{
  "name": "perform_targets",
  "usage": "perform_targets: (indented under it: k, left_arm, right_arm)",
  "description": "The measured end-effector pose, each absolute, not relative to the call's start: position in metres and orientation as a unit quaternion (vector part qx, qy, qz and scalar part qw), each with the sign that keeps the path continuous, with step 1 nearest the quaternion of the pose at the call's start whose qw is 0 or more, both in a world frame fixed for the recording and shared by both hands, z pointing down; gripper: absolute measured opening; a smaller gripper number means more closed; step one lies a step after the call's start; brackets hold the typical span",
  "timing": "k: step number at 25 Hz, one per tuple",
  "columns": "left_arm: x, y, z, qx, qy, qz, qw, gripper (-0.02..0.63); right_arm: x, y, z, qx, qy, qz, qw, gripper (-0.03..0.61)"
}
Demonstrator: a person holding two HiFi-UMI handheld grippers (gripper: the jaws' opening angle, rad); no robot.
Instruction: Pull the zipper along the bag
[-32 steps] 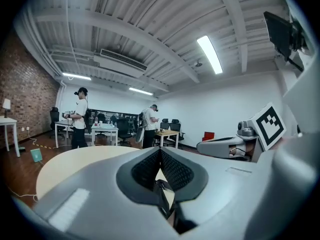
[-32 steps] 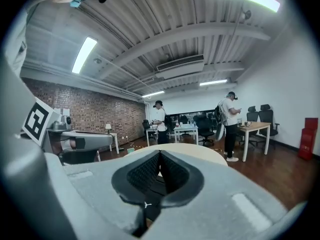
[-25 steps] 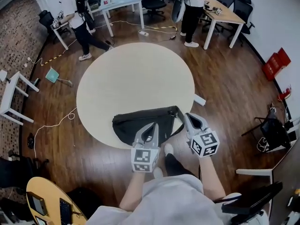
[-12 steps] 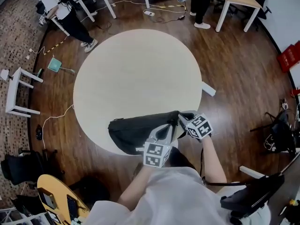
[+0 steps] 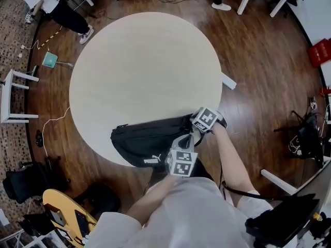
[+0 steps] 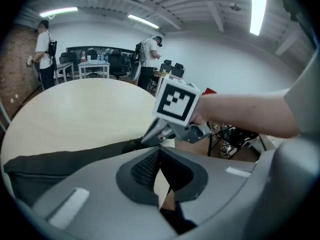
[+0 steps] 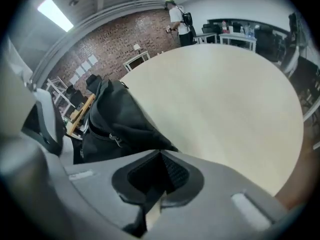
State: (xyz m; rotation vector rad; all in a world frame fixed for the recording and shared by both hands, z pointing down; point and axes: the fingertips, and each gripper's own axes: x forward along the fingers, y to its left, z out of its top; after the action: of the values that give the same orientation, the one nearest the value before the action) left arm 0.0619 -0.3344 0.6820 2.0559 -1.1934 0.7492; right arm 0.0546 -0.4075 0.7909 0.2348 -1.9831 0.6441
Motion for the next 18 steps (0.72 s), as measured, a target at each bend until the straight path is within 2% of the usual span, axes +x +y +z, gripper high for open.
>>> perform_targets:
  k: [6,7,8,10,12,14,16,18]
  left_arm:
    - [0.069,-0.338,0.734,0.728,-0.491,0.310,0.363,0.017]
    - [0.070,-0.341,0.739,0.725,-0.495,0.308,0.368,0.045]
    - [0.071,-0.344,0.743,0.722,-0.498,0.306,0.370,0.100]
    - [0.076,-0.349,0.749,0.719,-0.503,0.305,0.370,0.150]
    - [0.082,-0.352,0.754,0.715,-0.511,0.303,0.370,0.254]
    - [0.082,-0.357,0.764,0.701,-0.524,0.305,0.374,0.329]
    - [0.075,-0.361,0.777,0.681,-0.541,0.319,0.376,0.331]
    - [0.066,-0.363,0.784,0.666,-0.559,0.335,0.363,0.294]
  right_arm:
    - [0.056,-0.409,0.792,0.053,-0.796,0.335,0.501,-0.009]
    - [0.056,-0.409,0.792,0.052,-0.795,0.337,0.502,-0.009]
    - [0.055,-0.409,0.791,0.052,-0.794,0.336,0.504,-0.009]
    - [0.054,-0.410,0.791,0.053,-0.795,0.332,0.505,-0.009]
    - [0.055,-0.410,0.791,0.054,-0.797,0.332,0.502,-0.009]
    - [0.056,-0.410,0.790,0.057,-0.800,0.334,0.496,-0.009]
    - [0.054,-0.409,0.790,0.061,-0.802,0.335,0.491,-0.009]
    - [0.053,-0.409,0.790,0.066,-0.805,0.331,0.488,-0.009]
